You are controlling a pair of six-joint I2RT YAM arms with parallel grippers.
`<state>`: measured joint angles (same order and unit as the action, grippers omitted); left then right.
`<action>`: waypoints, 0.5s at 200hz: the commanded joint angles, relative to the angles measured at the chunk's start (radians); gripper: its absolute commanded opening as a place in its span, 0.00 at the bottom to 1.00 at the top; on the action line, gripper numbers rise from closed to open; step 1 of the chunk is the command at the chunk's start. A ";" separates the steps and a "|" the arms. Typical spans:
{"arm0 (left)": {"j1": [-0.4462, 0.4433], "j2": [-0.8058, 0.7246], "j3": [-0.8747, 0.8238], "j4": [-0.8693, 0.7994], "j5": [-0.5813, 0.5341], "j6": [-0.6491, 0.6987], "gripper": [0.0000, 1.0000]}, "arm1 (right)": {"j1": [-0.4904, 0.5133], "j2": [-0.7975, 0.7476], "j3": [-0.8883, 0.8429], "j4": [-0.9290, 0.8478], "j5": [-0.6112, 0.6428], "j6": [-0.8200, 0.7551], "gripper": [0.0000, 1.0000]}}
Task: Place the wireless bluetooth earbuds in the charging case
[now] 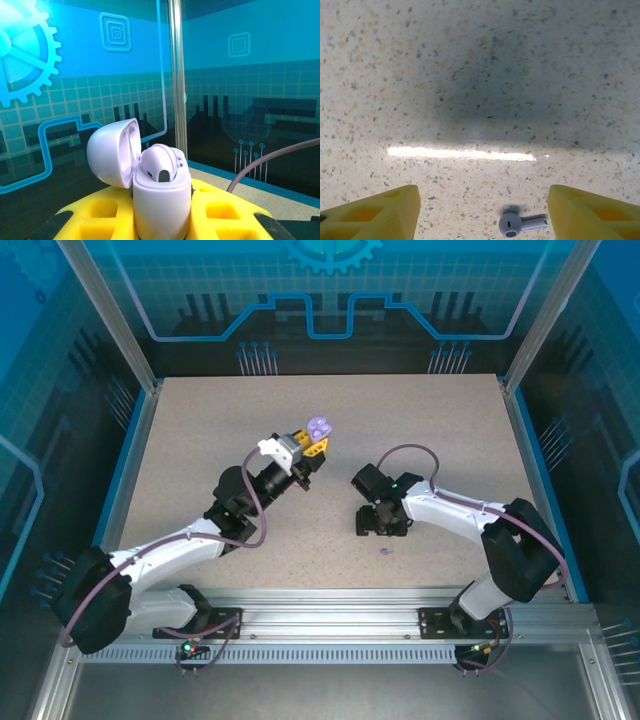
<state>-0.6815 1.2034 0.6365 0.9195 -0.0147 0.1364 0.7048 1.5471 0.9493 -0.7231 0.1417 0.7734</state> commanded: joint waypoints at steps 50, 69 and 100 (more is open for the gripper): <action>0.007 -0.051 -0.006 0.002 -0.001 -0.006 0.00 | 0.021 -0.030 -0.047 -0.058 -0.064 -0.164 0.51; 0.008 -0.049 -0.004 0.000 0.000 -0.009 0.00 | 0.019 -0.036 -0.064 -0.064 -0.062 -0.163 0.49; 0.007 -0.046 0.002 0.000 0.002 -0.012 0.00 | 0.018 -0.033 -0.095 -0.075 -0.049 -0.161 0.49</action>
<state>-0.6815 1.1759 0.6365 0.9092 -0.0143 0.1318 0.7147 1.5322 0.8890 -0.7601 0.0967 0.6266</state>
